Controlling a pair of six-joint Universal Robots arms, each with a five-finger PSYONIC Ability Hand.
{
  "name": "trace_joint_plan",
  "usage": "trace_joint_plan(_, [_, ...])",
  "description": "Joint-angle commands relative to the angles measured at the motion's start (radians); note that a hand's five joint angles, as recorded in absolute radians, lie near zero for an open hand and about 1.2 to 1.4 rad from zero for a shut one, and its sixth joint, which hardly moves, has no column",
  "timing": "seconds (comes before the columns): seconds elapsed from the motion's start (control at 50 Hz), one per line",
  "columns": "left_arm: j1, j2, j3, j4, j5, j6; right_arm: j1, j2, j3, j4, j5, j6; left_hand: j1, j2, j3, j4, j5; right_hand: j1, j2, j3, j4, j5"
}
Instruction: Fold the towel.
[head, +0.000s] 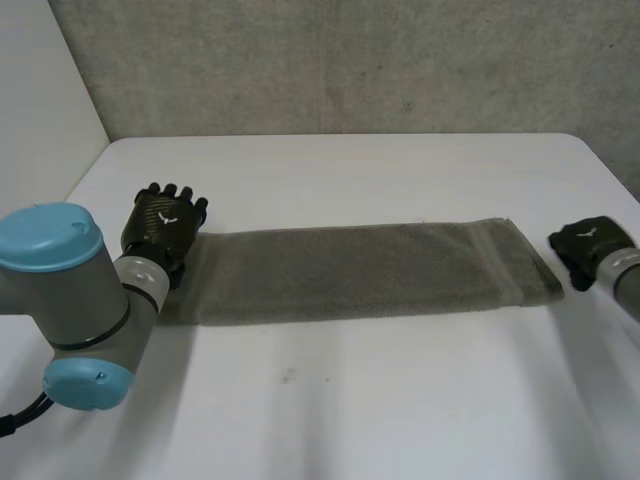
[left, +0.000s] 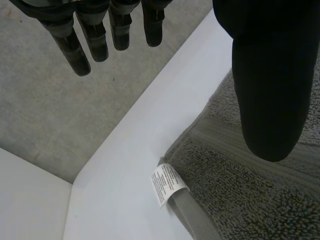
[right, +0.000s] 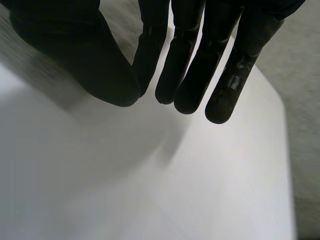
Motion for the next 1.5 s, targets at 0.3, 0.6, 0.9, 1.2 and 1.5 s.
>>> trace_joint_plan(0.3, [-0.017, 0.047, -0.063, 0.001, -0.001, -0.001, -0.124, -0.088, 0.087, 0.014, -0.302, 0.108, 0.001, 0.010, 0.007, 0.007, -0.023, -0.240, -0.440, -0.445, -0.453, -0.421])
trace_joint_plan(0.6, [-0.017, 0.067, -0.078, 0.006, -0.001, -0.056, -0.150, -0.030, 0.131, 0.003, -0.452, 0.103, -0.002, 0.007, 0.004, 0.004, -0.025, -0.129, -0.328, -0.334, -0.342, -0.310])
trace_joint_plan(0.9, [-0.012, 0.075, -0.083, 0.006, -0.001, -0.083, -0.148, 0.010, 0.105, -0.075, -0.368, 0.103, -0.002, 0.007, 0.004, 0.004, -0.025, 0.419, 0.220, 0.214, 0.206, 0.239])
trace_joint_plan(1.2, [-0.015, 0.084, -0.094, 0.006, -0.001, -0.083, -0.158, -0.174, 0.123, -0.269, 0.010, -0.030, -0.002, 0.007, 0.004, 0.004, -0.025, 0.419, 0.220, 0.214, 0.206, 0.239])
trace_joint_plan(1.5, [-0.003, 0.109, -0.104, 0.007, -0.002, -0.084, 0.438, -0.238, 0.251, -0.460, -0.269, 0.306, -0.002, 0.007, 0.004, 0.004, -0.025, 0.419, 0.220, 0.214, 0.206, 0.239])
